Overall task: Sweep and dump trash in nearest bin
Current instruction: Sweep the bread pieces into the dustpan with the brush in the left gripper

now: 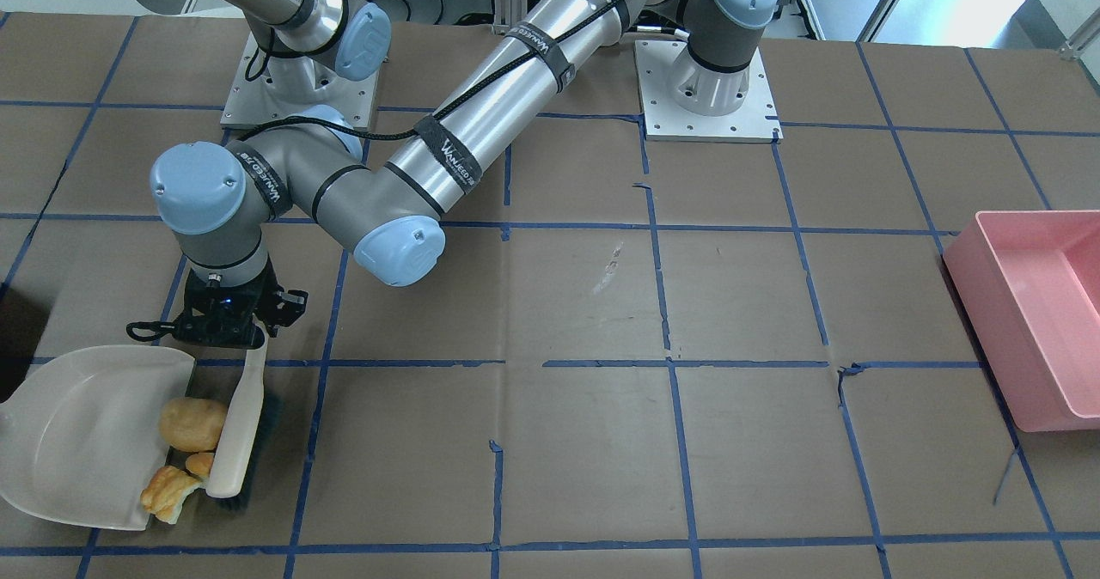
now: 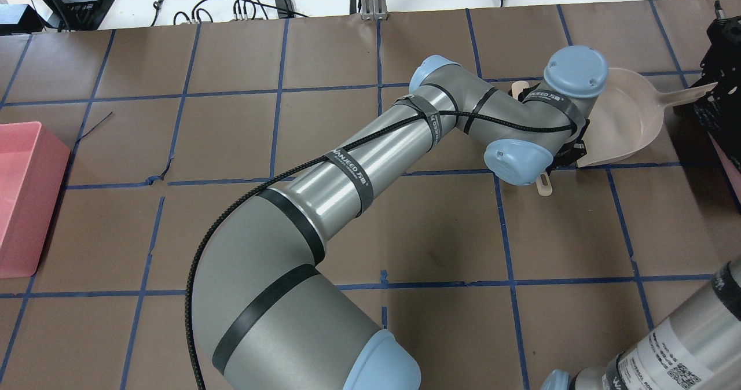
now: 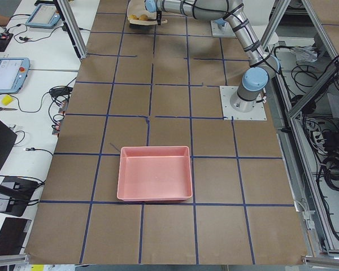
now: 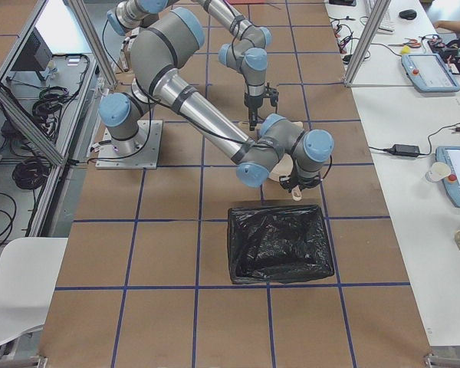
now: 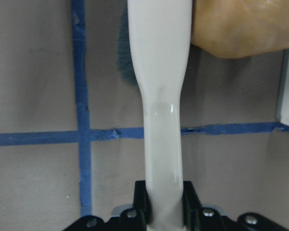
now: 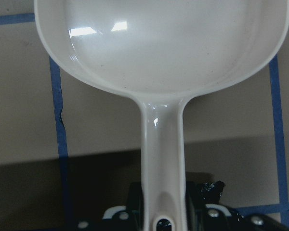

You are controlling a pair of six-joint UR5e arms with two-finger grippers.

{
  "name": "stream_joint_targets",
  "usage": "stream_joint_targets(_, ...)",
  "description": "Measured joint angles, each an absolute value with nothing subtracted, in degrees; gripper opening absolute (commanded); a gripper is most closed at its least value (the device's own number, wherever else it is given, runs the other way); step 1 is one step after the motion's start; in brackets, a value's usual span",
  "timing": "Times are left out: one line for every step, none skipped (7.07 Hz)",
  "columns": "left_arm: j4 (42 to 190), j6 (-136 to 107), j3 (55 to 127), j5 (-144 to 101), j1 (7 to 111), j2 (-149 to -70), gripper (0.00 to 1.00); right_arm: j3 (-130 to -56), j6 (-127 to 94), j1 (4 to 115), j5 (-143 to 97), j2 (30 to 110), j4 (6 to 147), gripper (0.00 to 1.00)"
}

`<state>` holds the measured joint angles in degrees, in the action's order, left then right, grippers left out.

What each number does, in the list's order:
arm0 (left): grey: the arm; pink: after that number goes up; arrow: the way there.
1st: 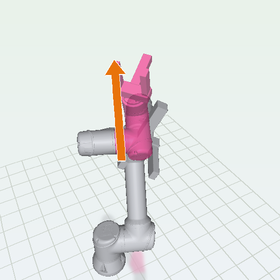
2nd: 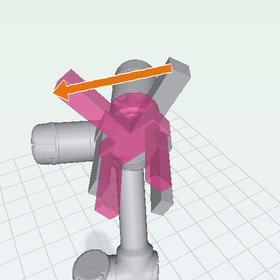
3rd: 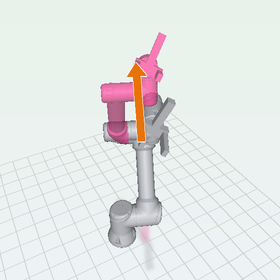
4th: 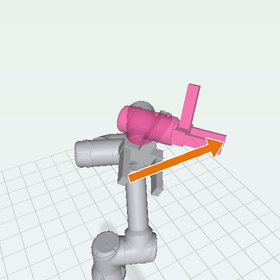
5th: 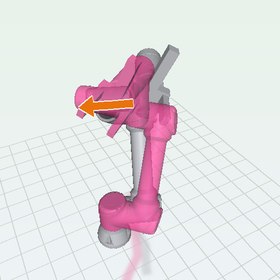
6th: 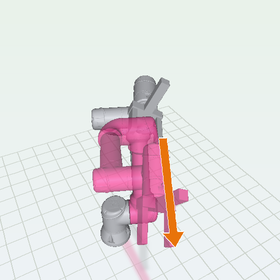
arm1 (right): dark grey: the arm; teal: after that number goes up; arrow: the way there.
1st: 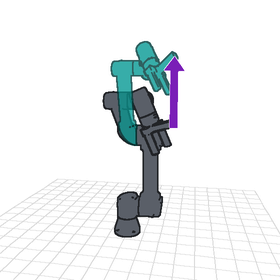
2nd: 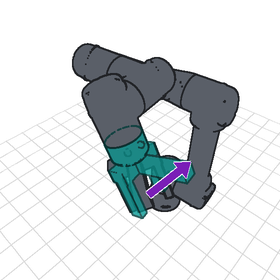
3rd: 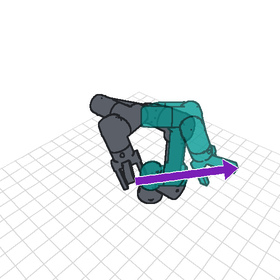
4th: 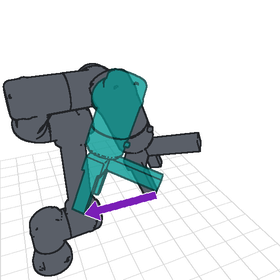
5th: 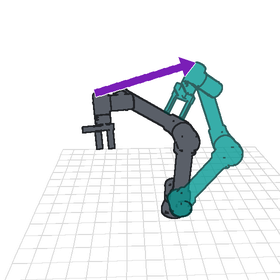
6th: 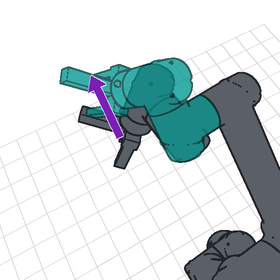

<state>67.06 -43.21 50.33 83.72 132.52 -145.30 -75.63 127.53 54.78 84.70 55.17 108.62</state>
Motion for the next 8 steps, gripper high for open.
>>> stream_joint_targets(67.06,-44.00,48.96,83.62,132.96,-145.65,0.00,-75.65,128.35,55.27,85.02,55.18,108.90,0.00)
stream_joint_targets(67.08,-45.13,47.60,83.52,133.66,-145.79,0.00,-75.66,128.54,55.81,85.12,55.19,108.99,0.01)
stream_joint_targets(67.12,-45.97,46.48,83.45,134.41,-145.86,0.00,-75.67,128.44,56.29,85.15,55.19,108.99,0.01)
stream_joint_targets(67.14,-46.27,45.88,83.44,135.09,-145.91,0.00,-75.67,128.32,56.69,85.16,55.19,108.99,0.01)
stream_joint_targets(67.17,-46.09,45.65,83.49,135.62,-145.97,0.00,-75.67,128.27,56.96,85.16,55.19,108.99,0.01)
stream_joint_targets(67.23,-45.63,45.54,83.72,136.22,-146.00,0.00,-75.67,128.22,57.07,85.16,55.18,109.00,0.01)
stream_joint_targets(67.35,-44.88,45.38,84.49,137.04,-145.98,0.00,-75.67,128.18,57.09,85.17,55.15,109.04,0.01)
stream_joint_targets(67.69,-43.70,44.85,86.35,138.06,-145.96,0.00,-75.70,128.16,57.12,85.17,55.10,109.06,0.01)
